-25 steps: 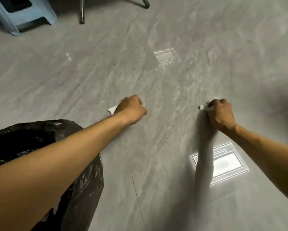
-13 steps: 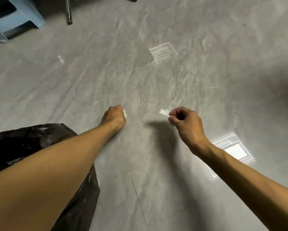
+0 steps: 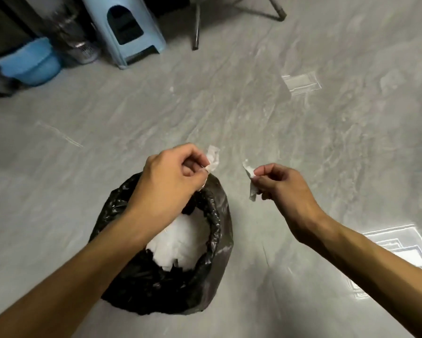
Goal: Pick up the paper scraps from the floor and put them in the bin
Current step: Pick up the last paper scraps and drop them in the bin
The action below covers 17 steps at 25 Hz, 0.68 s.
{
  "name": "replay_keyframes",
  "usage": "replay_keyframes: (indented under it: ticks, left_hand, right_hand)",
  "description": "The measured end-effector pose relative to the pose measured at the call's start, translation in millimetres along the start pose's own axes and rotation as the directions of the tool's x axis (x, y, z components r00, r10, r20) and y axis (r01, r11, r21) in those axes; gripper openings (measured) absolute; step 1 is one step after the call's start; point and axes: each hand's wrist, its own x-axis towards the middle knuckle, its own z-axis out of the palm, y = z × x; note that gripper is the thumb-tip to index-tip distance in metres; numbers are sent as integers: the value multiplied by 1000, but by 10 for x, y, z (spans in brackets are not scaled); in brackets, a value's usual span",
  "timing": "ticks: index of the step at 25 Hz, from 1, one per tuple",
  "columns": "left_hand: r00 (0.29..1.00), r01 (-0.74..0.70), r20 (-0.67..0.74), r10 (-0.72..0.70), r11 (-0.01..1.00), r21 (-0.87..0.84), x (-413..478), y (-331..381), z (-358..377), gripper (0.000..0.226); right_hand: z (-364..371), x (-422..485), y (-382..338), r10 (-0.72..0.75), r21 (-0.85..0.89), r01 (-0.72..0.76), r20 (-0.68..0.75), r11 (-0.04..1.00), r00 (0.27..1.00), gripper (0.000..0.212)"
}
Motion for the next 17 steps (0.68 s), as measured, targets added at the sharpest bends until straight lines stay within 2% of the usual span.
replay_keyframes:
  ticks: [2, 4, 6, 8, 10, 14, 17]
  left_hand:
    - [995, 99, -21, -98, 993, 57, -221, -344, -219, 18]
    - [978, 209, 3, -211, 970, 127, -356, -698, -245, 17]
    - [942, 322, 32, -333, 929, 182, -455, -982, -232, 15]
    - [922, 370, 44, -386, 908, 197, -519, -1130, -234, 20]
    - [921, 376, 34, -387, 910, 175, -589, -1131, -313, 19]
    - [942, 305, 99, -322, 940, 156, -621, -808, -519, 15]
    - [940, 233, 222, -258, 964, 132, -646, -342, -684, 11]
  right_hand:
    - [374, -159, -270, -122, -4, 122, 79, 992, 989, 12]
    - [682, -272, -396, -171, -21, 177, 160, 984, 972, 12]
    - [962, -332, -371, -130, -88, 154, 234, 984, 964, 9]
    - [1155, -326, -260, -40, -287, 115, 255, 951, 966, 3]
    - [1267, -345, -175, 12, -480, 115, 254, 869, 967, 16]
    - [1140, -520, -378, -55, -536, 157, 202, 829, 978, 9]
    - [865, -824, -709, -27, -660, 167, 216, 733, 976, 9]
